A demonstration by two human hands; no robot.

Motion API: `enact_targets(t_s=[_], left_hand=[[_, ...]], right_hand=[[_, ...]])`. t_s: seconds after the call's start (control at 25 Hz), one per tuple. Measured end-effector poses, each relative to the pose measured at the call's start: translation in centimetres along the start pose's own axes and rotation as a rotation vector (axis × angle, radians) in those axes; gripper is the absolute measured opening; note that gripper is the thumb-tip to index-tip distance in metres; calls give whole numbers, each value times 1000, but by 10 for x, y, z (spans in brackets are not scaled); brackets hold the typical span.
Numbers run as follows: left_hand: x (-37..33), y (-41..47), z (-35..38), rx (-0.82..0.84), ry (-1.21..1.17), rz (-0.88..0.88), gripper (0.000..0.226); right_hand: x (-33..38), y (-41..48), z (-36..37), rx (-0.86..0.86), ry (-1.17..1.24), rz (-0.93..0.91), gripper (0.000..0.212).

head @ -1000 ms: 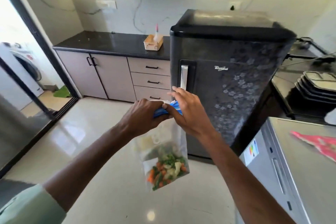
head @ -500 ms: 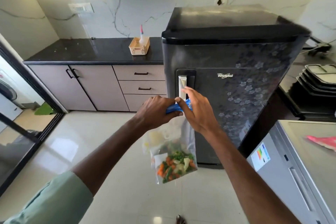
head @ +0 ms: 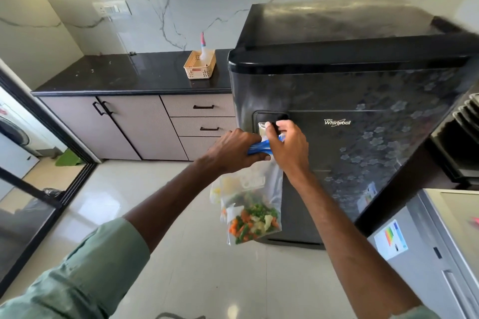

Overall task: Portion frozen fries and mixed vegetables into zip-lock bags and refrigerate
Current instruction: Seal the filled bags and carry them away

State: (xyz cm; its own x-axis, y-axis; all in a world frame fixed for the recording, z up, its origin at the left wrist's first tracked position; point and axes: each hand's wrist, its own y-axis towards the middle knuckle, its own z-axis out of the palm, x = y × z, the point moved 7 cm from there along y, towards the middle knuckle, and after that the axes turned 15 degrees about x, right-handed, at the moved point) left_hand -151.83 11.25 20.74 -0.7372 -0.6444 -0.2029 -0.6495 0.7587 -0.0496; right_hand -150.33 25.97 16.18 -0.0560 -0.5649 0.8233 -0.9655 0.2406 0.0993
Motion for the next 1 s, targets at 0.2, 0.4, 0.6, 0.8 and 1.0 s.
enact_targets(t_s=[0.2, 0.4, 0.6, 0.8, 1.0], left_hand=[[15, 5, 12, 55, -32, -18, 43], [25, -6, 18, 80, -60, -4, 40], [40, -27, 22, 108, -58, -29, 43], [55, -53, 23, 106, -119, -60, 62], [62, -66, 21, 159, -129, -39, 68]], right_hand=[[-26, 15, 31, 213, 239, 261, 48], [-25, 14, 41, 205, 259, 268, 50], [-15, -11, 43, 164, 183, 257, 58], [-13, -46, 38, 99, 115, 263, 63], [-2, -91, 27, 76, -45, 364, 85]])
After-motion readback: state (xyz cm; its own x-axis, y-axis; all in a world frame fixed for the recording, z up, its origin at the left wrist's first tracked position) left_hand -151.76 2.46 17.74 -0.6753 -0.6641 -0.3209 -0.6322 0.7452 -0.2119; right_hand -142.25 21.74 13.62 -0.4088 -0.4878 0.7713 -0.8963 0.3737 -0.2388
